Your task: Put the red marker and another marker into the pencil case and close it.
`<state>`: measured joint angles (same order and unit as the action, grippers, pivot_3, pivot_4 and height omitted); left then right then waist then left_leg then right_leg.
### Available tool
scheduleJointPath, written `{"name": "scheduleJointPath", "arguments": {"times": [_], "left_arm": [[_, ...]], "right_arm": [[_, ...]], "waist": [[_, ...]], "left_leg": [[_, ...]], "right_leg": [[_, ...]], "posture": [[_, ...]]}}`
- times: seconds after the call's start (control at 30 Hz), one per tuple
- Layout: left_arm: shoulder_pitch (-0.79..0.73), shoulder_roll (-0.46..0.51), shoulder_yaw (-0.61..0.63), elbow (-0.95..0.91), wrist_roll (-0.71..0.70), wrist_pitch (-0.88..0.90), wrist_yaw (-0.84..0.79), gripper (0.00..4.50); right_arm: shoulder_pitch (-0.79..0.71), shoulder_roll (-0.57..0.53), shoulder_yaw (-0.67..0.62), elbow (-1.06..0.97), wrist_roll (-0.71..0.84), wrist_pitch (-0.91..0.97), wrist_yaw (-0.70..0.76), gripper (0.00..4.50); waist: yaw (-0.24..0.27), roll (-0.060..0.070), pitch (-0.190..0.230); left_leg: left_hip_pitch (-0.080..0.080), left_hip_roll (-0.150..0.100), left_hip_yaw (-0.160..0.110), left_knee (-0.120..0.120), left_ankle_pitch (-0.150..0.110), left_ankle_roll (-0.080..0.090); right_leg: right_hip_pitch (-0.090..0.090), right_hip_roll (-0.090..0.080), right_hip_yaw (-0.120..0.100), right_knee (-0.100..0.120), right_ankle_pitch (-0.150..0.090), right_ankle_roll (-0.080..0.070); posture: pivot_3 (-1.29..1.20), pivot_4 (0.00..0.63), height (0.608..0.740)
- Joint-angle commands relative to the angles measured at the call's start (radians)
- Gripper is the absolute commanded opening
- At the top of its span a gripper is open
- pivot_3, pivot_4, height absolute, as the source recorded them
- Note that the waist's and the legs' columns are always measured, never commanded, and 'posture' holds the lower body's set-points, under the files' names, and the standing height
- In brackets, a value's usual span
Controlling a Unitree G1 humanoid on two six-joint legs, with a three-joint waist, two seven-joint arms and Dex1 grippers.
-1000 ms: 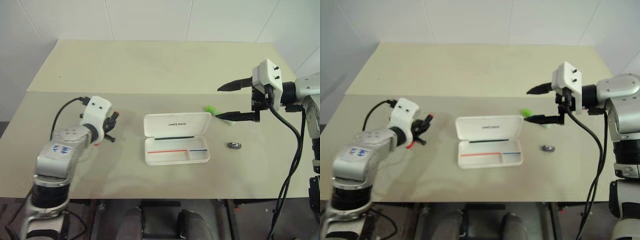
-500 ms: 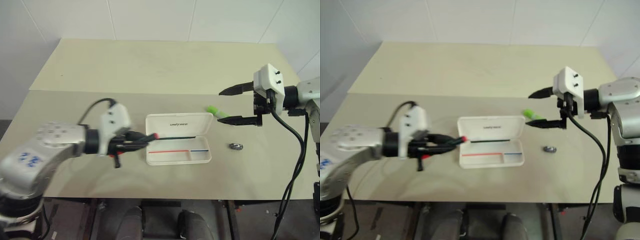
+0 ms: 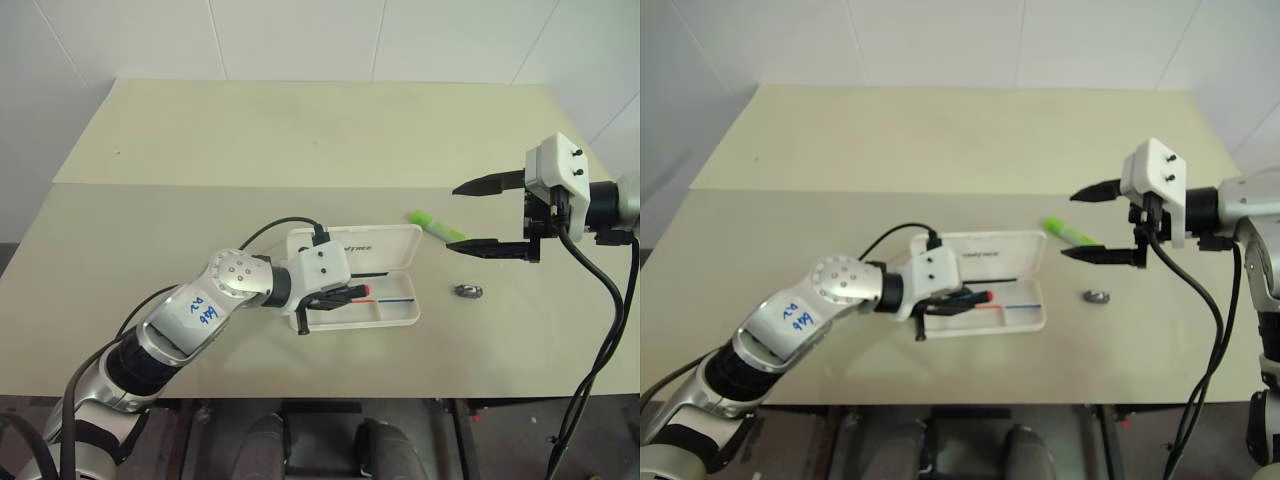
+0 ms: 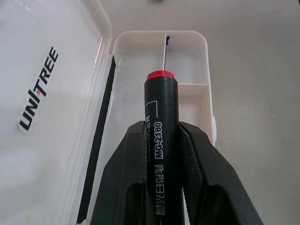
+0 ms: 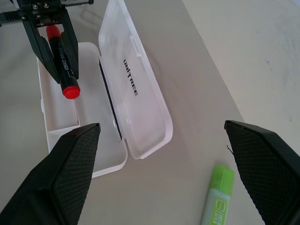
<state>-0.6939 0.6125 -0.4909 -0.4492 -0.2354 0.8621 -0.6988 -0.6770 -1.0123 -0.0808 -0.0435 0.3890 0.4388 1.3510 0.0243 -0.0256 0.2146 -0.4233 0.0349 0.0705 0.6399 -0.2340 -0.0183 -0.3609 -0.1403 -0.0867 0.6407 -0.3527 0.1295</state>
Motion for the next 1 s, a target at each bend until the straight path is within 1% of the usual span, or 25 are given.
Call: {"name": "scheduleJointPath", "arguments": {"times": [0.03,0.13,0.27,0.43,0.6,0.77,0.8,0.83,1.0], "left_arm": [[-0.030,-0.027,-0.024,0.017,0.062,-0.059,0.002,0.61],[-0.046,-0.060,-0.023,0.037,0.087,-0.061,0.012,0.61],[-0.075,-0.083,-0.107,0.072,0.212,-0.125,0.034,0.61],[-0.077,-0.103,-0.126,0.093,0.273,-0.175,0.015,0.61],[-0.068,-0.108,-0.143,0.098,0.341,-0.188,0.014,0.61],[-0.049,-0.127,-0.126,0.080,0.362,-0.174,0.009,0.61],[-0.047,-0.130,-0.123,0.080,0.367,-0.168,0.009,1.35],[-0.047,-0.128,-0.121,0.083,0.378,-0.164,0.010,1.62],[-0.044,-0.142,-0.108,0.087,0.397,-0.167,0.011,3.30]], "right_arm": [[0.026,-0.032,-0.061,-0.054,0.028,0.016,-0.027,4.50],[0.045,-0.035,-0.070,-0.073,0.036,0.028,-0.041,4.50],[0.065,-0.032,-0.083,-0.097,0.048,0.039,-0.066,4.50],[0.058,-0.023,-0.075,-0.104,0.054,0.043,-0.080,4.50],[0.053,-0.020,-0.070,-0.114,0.068,0.051,-0.084,4.50],[0.039,-0.018,-0.059,-0.108,0.070,0.051,-0.085,4.50],[0.038,-0.018,-0.058,-0.108,0.071,0.051,-0.084,4.50],[0.035,-0.018,-0.056,-0.108,0.072,0.052,-0.084,4.50],[0.027,-0.012,-0.046,-0.105,0.073,0.054,-0.082,4.50]], "waist": [[0.002,0.000,0.000],[0.002,0.000,0.000],[0.002,0.000,0.000],[-0.001,0.000,0.000],[0.001,0.000,0.000],[0.001,0.000,0.000],[0.001,0.000,0.000],[0.001,0.000,0.000],[0.001,0.000,0.000]], "left_leg": [[0.000,0.000,0.000,0.000,0.000,0.000],[0.000,0.000,-0.001,0.002,0.000,0.000],[0.000,0.000,-0.001,0.003,0.000,0.001],[0.000,0.000,-0.001,0.003,0.000,0.001],[0.000,0.000,-0.001,0.003,0.000,0.001],[0.000,0.000,-0.001,0.004,0.000,0.001],[0.000,0.000,-0.001,0.004,0.000,0.001],[0.000,0.000,-0.001,0.004,-0.001,0.001],[0.000,0.000,-0.001,0.004,-0.001,0.001]], "right_leg": [[0.000,0.000,0.000,0.000,0.000,0.000],[0.001,0.000,-0.001,0.001,0.000,0.000],[0.001,0.000,-0.001,0.001,0.000,0.000],[0.001,0.000,-0.001,0.001,0.000,0.000],[0.001,0.000,-0.001,0.001,0.000,0.000],[0.001,0.000,-0.001,0.002,0.000,0.000],[0.001,0.000,-0.001,0.002,0.000,0.000],[0.001,0.000,-0.001,0.002,0.000,0.000],[0.001,0.000,-0.001,0.002,0.000,0.000]], "posture": [[0.00,0.150,0.740],[0.00,0.150,0.740],[0.00,0.150,0.740],[0.00,0.150,0.740],[0.00,0.150,0.740],[0.00,0.150,0.740],[0.00,0.150,0.740],[0.00,0.150,0.740],[0.00,0.150,0.740]]}}
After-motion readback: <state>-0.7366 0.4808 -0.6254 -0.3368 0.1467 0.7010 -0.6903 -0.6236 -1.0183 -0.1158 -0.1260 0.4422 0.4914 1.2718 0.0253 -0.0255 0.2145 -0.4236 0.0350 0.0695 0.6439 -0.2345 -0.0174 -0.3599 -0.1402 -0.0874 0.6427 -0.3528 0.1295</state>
